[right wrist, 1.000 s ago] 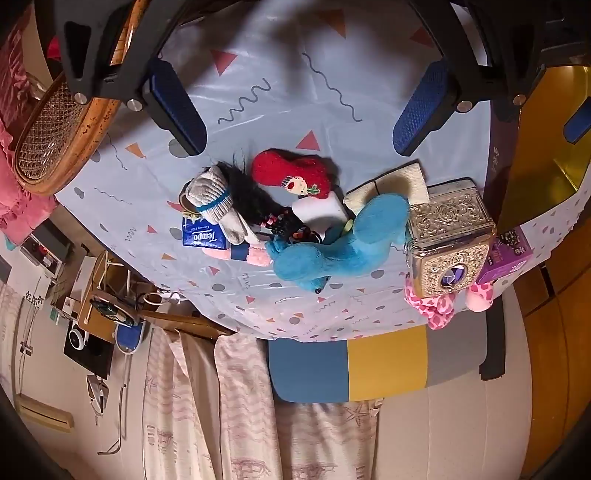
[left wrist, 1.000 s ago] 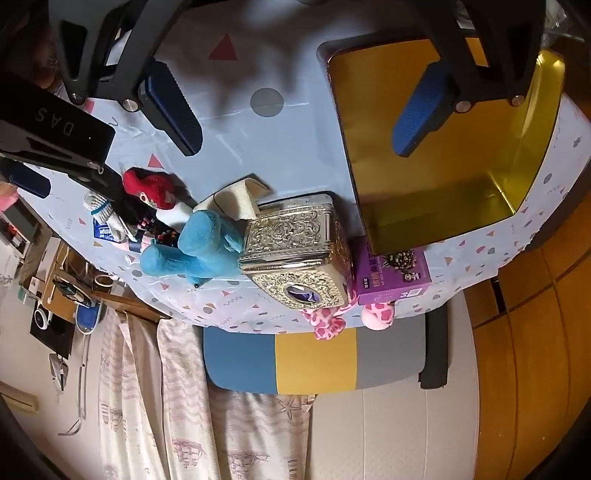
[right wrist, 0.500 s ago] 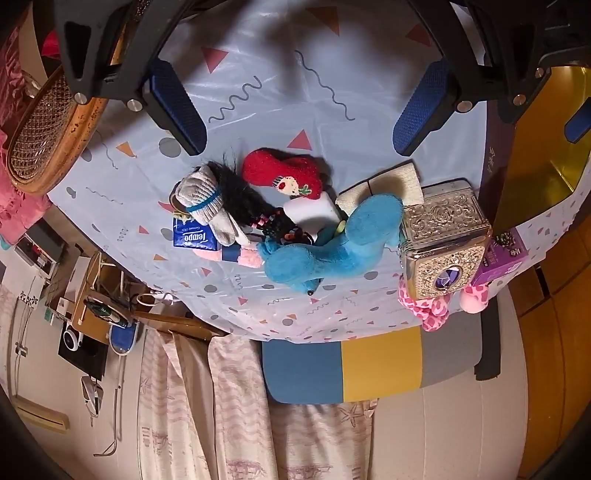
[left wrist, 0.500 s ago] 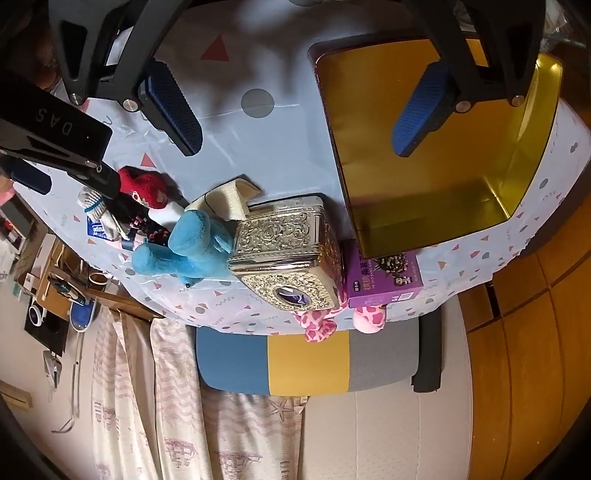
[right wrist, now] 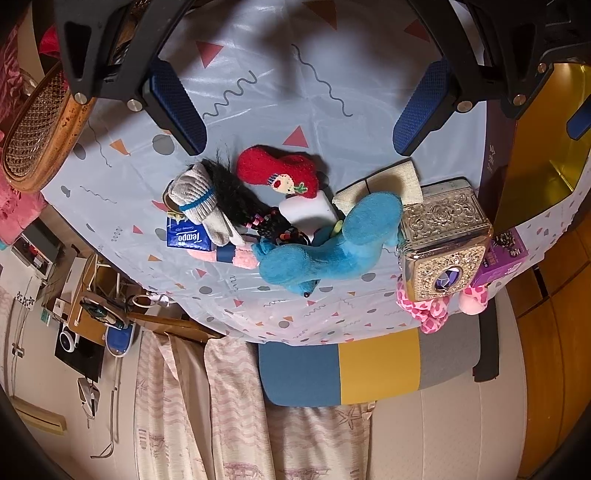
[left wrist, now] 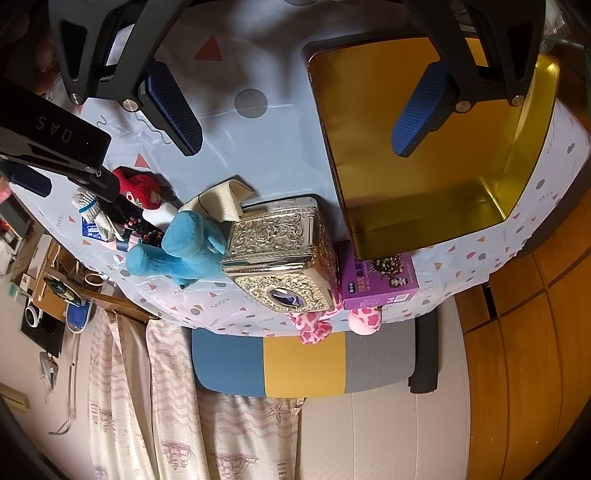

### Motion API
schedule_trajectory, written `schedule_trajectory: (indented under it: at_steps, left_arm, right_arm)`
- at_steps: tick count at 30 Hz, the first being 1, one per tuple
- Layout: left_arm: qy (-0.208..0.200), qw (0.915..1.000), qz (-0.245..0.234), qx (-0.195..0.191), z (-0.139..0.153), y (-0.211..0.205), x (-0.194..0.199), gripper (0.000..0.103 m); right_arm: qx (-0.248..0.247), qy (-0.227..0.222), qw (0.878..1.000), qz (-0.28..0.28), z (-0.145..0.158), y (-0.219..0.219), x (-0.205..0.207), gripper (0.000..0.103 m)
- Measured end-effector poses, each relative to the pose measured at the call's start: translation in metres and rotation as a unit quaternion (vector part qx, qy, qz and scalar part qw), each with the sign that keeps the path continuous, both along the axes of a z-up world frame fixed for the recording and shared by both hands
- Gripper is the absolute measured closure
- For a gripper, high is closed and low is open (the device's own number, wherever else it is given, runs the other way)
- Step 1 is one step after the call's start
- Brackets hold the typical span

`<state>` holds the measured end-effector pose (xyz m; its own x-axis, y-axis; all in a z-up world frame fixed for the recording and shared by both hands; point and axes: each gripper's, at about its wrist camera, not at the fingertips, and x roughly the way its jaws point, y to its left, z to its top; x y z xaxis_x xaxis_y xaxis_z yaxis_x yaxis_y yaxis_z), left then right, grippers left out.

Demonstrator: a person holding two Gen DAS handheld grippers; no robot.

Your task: Organize soft objects

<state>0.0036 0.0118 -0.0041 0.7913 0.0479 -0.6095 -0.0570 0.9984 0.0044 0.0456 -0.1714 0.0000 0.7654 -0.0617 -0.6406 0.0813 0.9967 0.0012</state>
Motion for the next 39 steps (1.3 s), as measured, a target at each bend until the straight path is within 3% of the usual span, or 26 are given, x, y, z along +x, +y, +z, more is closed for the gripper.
schedule_trajectory:
  at_steps: [39]
  left_arm:
    - [0.005,1.0000,0.003,0.001,-0.0013,0.0022,-0.0008,0.000]
  right_arm:
    - [0.006,0.009,1.000,0.004,-0.0023,-0.0040,0.0034,0.000]
